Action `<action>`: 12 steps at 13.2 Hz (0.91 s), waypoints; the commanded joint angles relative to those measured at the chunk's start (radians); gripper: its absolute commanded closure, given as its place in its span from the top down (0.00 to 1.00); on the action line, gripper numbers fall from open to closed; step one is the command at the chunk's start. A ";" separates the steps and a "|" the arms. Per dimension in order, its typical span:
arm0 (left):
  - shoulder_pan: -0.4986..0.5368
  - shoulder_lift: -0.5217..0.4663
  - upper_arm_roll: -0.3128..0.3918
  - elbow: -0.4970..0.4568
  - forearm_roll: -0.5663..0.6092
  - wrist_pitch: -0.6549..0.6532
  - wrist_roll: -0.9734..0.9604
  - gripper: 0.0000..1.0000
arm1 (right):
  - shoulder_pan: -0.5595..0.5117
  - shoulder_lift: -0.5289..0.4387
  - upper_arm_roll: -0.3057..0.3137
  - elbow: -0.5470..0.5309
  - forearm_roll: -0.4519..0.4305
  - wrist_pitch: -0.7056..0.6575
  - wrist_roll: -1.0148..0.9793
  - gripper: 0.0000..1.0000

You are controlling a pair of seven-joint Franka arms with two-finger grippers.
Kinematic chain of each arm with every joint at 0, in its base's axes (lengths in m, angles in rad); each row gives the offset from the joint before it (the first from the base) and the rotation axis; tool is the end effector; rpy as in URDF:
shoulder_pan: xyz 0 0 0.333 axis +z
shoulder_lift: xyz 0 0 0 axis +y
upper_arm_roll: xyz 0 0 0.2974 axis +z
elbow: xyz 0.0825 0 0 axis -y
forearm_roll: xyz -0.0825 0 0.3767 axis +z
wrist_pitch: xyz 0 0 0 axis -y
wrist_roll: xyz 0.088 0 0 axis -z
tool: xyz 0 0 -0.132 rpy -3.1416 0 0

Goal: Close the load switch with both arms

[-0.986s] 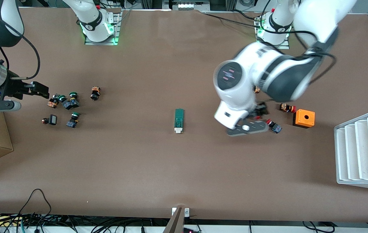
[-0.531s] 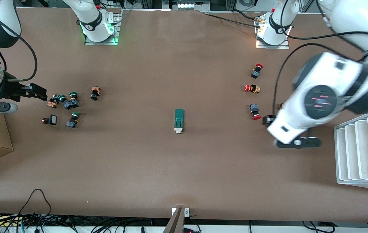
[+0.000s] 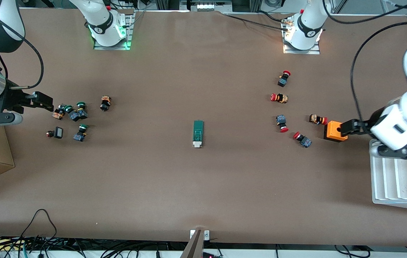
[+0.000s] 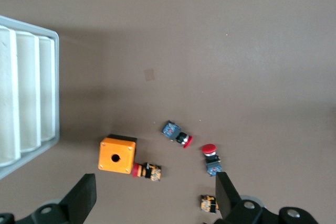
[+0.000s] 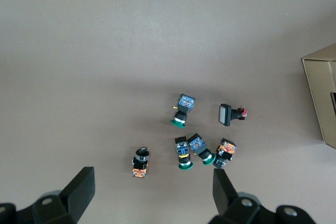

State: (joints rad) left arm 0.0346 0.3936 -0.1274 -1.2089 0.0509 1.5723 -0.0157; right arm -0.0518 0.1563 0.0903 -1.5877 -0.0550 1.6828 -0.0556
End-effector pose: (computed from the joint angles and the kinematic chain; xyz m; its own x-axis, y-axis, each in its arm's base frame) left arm 0.6519 -0.0388 0.5134 0.9973 -0.0688 -0.0273 -0.0689 -0.9976 -0.0026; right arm 0.5927 0.0132 0.4936 0.9930 0.0997 -0.0627 0.1021 -0.9941 0.0367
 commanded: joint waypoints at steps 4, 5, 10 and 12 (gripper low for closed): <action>-0.068 -0.258 0.184 -0.371 -0.069 0.245 0.161 1.00 | -0.006 0.014 0.009 0.028 -0.013 -0.003 -0.021 0.99; -0.073 -0.290 0.196 -0.436 -0.068 0.303 0.161 1.00 | -0.005 0.019 0.011 0.029 -0.013 -0.003 -0.020 0.99; -0.105 -0.344 0.252 -0.474 -0.065 0.298 0.161 1.00 | 0.013 0.020 0.013 0.031 -0.029 -0.006 -0.020 0.99; -0.111 -0.352 0.253 -0.471 -0.066 0.249 0.143 1.00 | 0.018 0.020 0.011 0.031 -0.034 -0.006 -0.020 0.99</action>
State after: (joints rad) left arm -0.0523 0.0708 0.1043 -1.6700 -0.0033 1.8641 0.1219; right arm -0.0389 0.1650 0.0988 -1.5803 -0.0650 1.6835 -0.0596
